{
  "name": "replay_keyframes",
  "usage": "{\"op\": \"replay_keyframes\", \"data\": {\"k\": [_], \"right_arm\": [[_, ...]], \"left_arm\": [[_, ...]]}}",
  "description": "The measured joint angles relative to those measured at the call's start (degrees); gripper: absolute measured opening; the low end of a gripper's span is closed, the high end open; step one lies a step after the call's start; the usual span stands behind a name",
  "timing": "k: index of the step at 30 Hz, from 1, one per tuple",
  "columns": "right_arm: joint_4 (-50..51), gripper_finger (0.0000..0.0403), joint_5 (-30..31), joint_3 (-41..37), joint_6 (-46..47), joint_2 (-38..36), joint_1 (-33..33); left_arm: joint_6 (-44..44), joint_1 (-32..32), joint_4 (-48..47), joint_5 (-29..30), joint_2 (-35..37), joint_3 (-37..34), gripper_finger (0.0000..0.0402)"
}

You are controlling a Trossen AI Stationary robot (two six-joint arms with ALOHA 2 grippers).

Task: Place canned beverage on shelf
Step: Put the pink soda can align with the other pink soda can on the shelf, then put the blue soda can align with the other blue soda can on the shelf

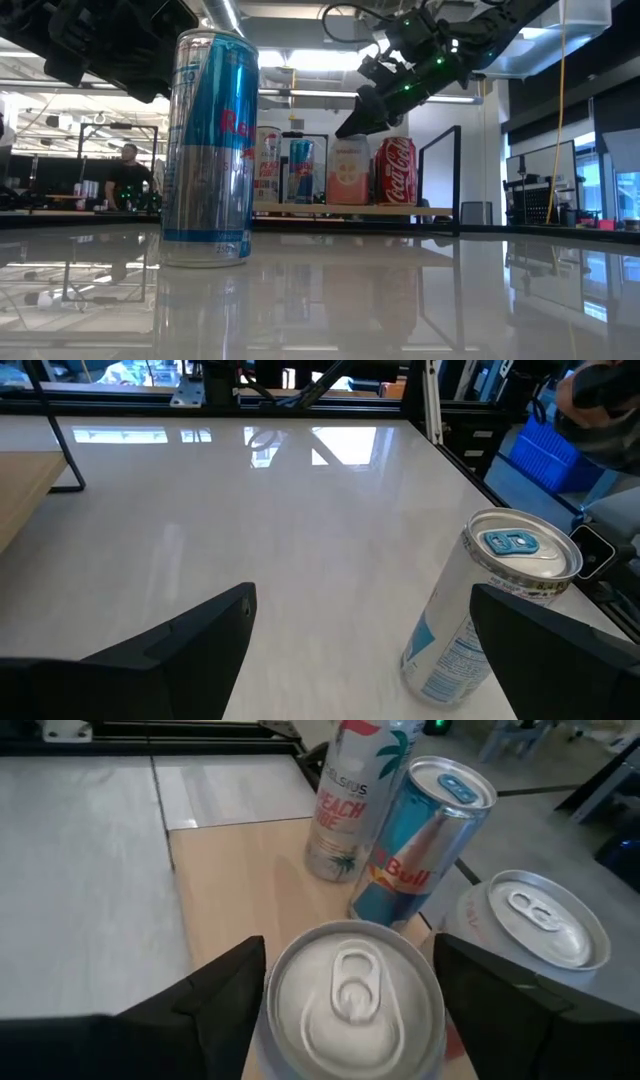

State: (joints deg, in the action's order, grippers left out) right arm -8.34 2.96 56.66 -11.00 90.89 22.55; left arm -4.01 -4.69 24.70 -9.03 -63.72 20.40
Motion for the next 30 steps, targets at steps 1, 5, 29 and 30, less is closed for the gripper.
{"op": "replay_keyframes", "data": {"k": [1, 5, 29, 30], "right_arm": [[0.04, 0.0287, -0.11, 0.00, 0.04, 0.00, 0.00], [0.02, 0.0302, -1.07, 0.00, 0.07, 0.00, 0.02], [5.58, 0.0340, -2.86, -0.09, 0.26, -11.21, -11.82], [5.69, 0.0340, -3.82, -0.09, 0.40, -11.21, -13.41]], "left_arm": [[0.02, 0.00, 0.03, 0.02, 0.00, 0.00, 0.0357], [0.02, 0.00, 0.08, 0.02, 0.00, 0.00, 0.0357], [-0.21, -0.31, 2.76, 2.18, -0.02, -0.02, 0.0357], [-0.22, -0.56, 2.78, 2.32, -0.02, -0.02, 0.0357]]}}
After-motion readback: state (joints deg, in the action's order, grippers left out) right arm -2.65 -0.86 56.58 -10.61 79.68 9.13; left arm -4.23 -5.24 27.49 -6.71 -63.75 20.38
